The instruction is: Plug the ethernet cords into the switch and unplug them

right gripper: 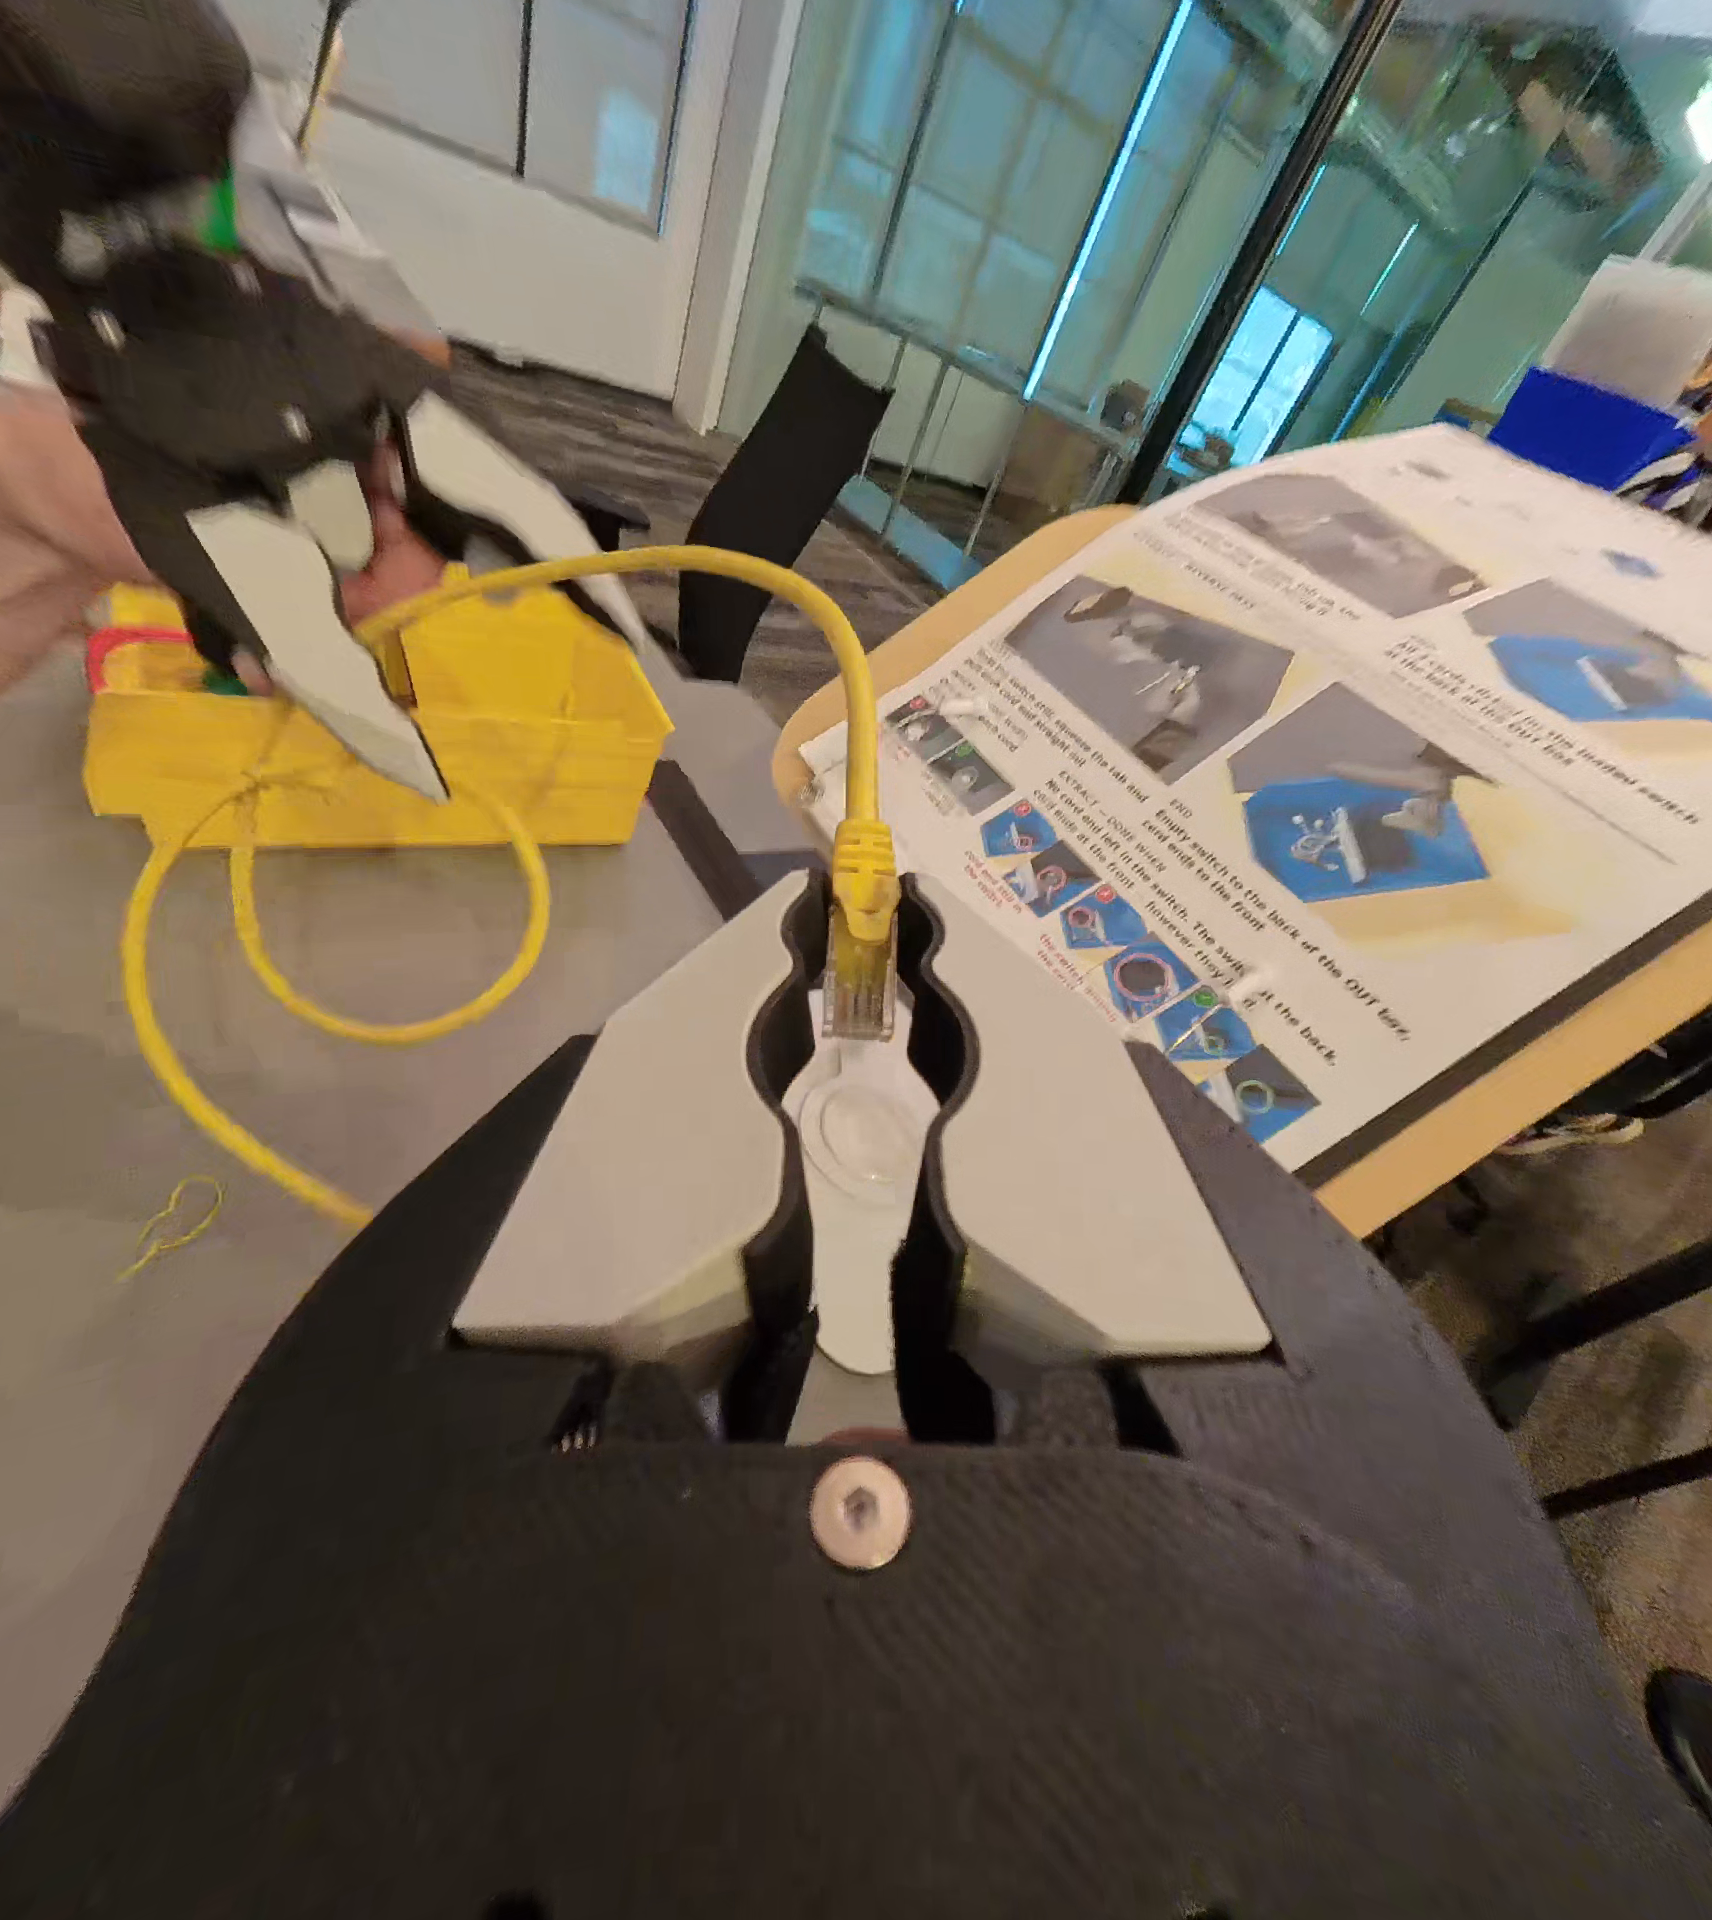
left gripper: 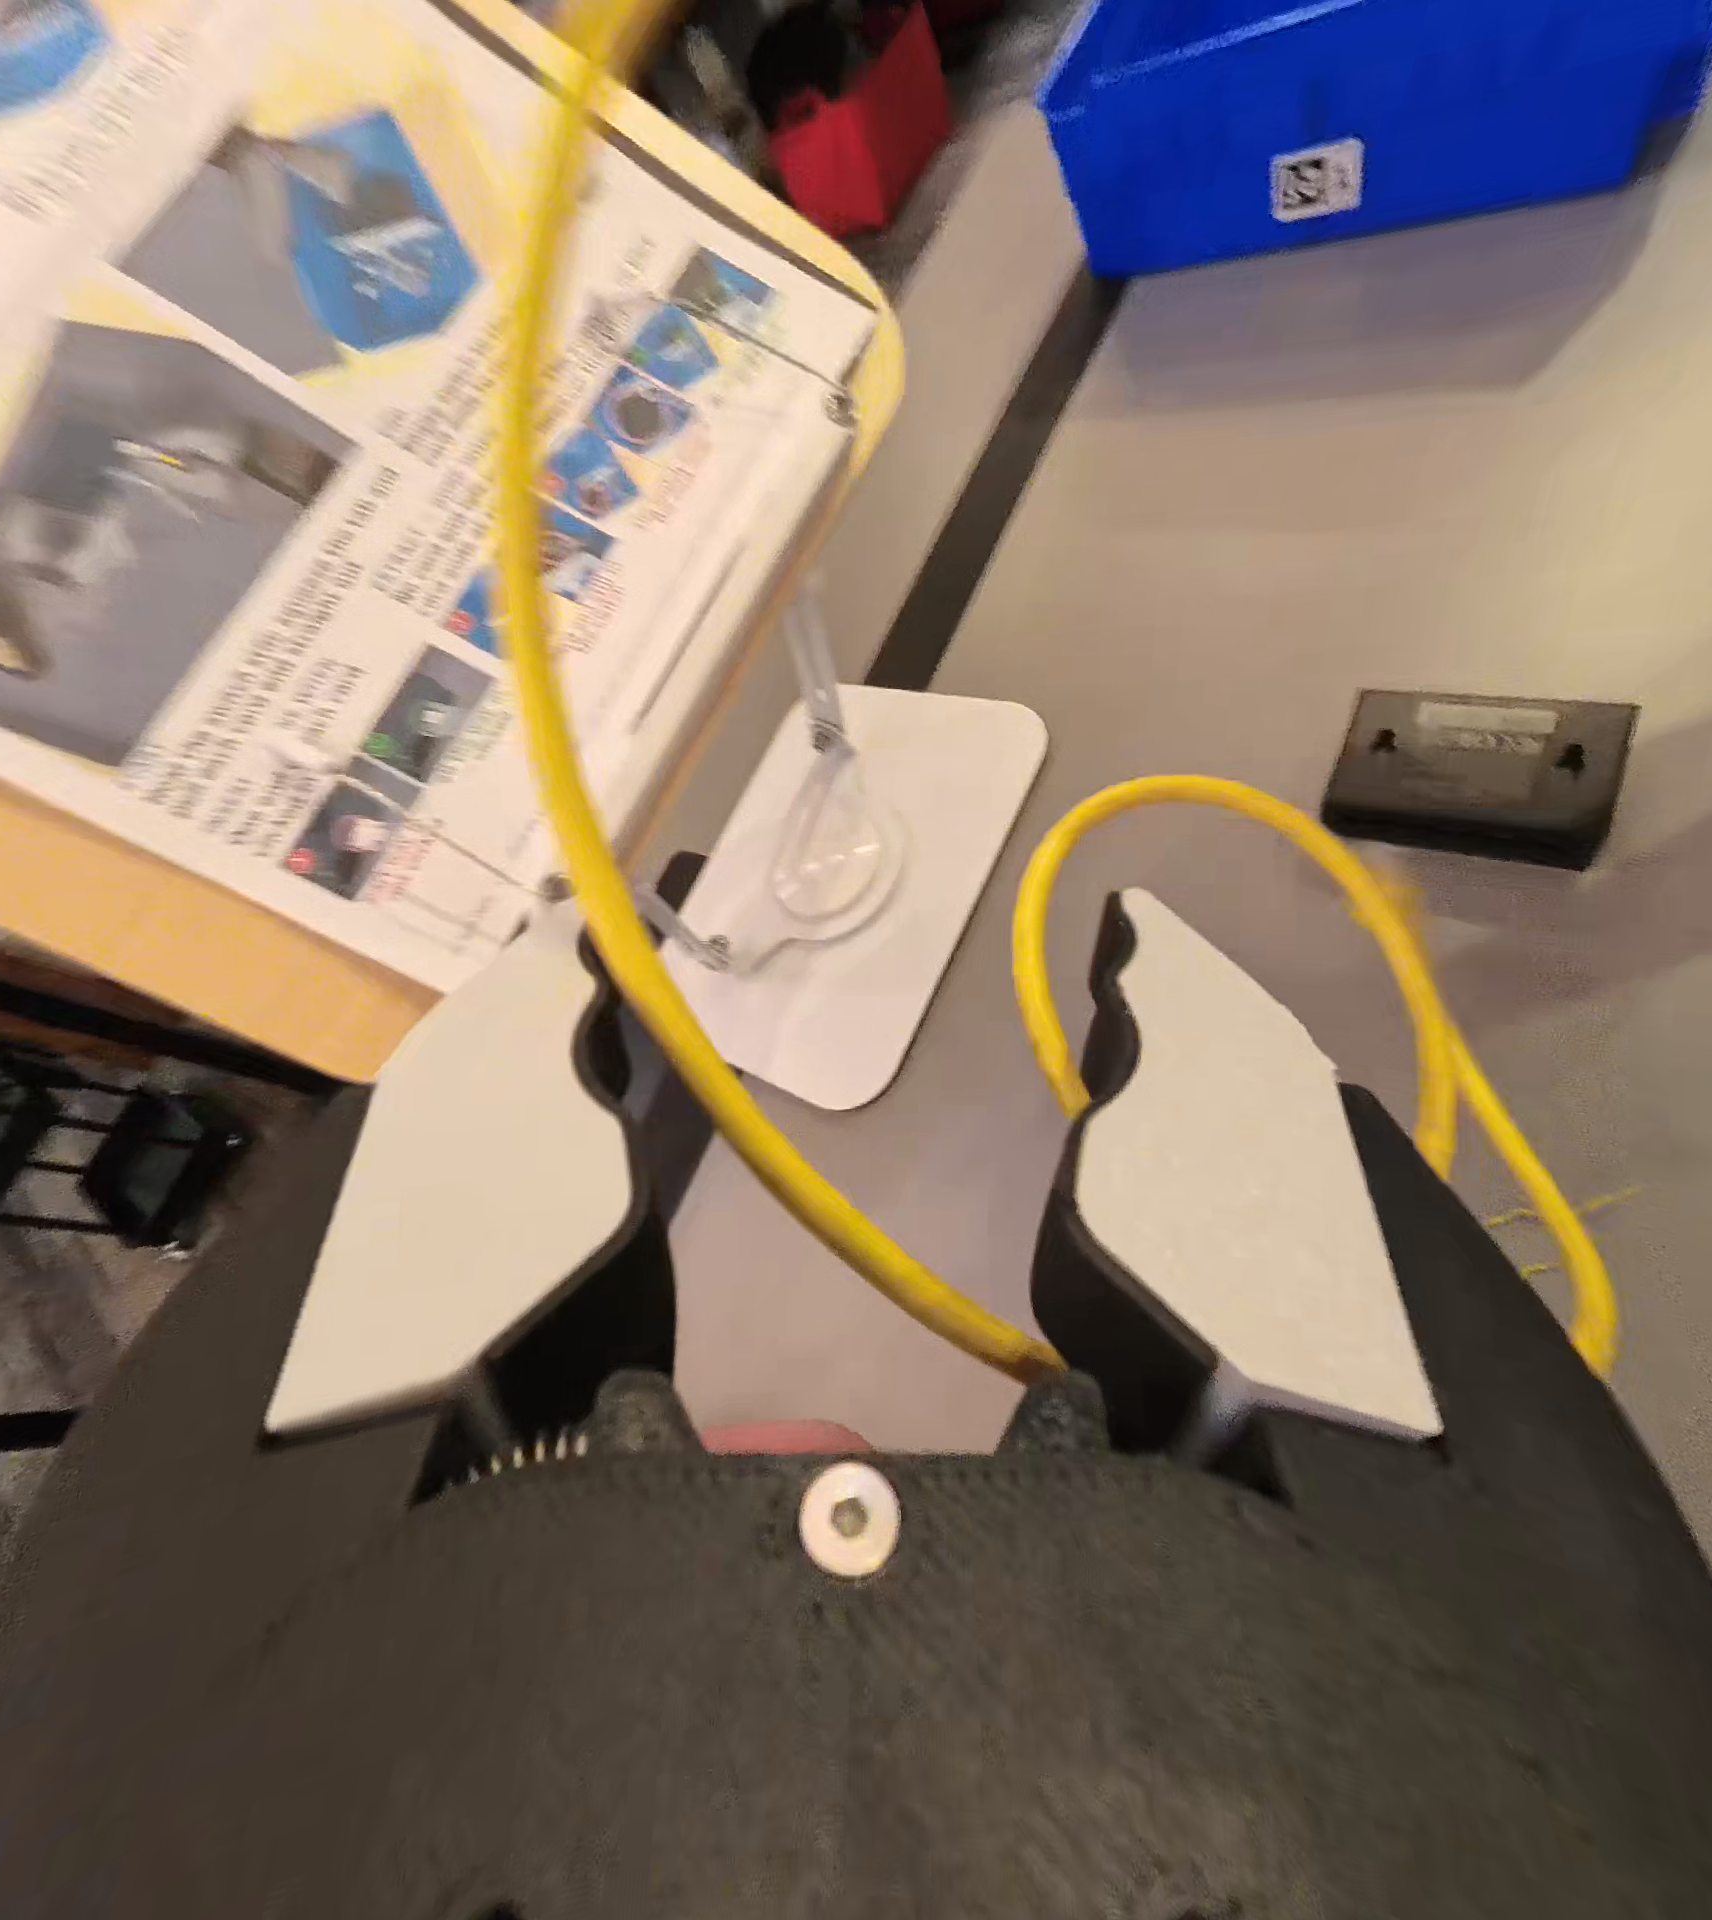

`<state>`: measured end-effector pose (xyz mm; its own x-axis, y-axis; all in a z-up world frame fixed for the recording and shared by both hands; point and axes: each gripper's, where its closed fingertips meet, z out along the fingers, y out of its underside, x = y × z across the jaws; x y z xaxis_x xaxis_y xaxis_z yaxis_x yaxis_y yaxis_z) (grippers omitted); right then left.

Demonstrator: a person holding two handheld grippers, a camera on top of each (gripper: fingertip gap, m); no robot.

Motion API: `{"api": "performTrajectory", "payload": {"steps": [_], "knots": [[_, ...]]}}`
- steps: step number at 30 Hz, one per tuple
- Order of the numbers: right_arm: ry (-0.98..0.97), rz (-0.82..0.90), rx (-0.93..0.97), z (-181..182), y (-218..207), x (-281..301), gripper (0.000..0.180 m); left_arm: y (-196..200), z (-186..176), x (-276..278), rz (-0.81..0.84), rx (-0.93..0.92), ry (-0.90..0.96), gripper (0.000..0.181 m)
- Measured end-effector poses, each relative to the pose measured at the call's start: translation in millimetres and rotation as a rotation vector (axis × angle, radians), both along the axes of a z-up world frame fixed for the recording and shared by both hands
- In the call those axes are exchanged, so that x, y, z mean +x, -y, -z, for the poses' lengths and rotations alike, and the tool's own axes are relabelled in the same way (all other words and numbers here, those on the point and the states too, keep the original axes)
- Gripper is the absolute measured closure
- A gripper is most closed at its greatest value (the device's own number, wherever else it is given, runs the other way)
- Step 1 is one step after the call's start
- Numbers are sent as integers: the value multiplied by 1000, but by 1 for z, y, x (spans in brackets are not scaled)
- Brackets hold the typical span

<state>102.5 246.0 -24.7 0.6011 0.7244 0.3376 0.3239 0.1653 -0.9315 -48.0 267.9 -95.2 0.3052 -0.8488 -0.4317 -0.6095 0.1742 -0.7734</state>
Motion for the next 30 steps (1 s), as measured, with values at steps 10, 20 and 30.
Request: {"api": "performTrajectory", "payload": {"steps": [10,20,30], "knots": [[15,-134,-108,37,0,-49,169,52,-34,10,146,27,37,111],[-294,-290,-188,6,13,-50,169,90,-20,130,293,-598,440,74],[-226,-568,-366,15,56,-75,169,58,-96,78,421,-437,1313,66]]}}
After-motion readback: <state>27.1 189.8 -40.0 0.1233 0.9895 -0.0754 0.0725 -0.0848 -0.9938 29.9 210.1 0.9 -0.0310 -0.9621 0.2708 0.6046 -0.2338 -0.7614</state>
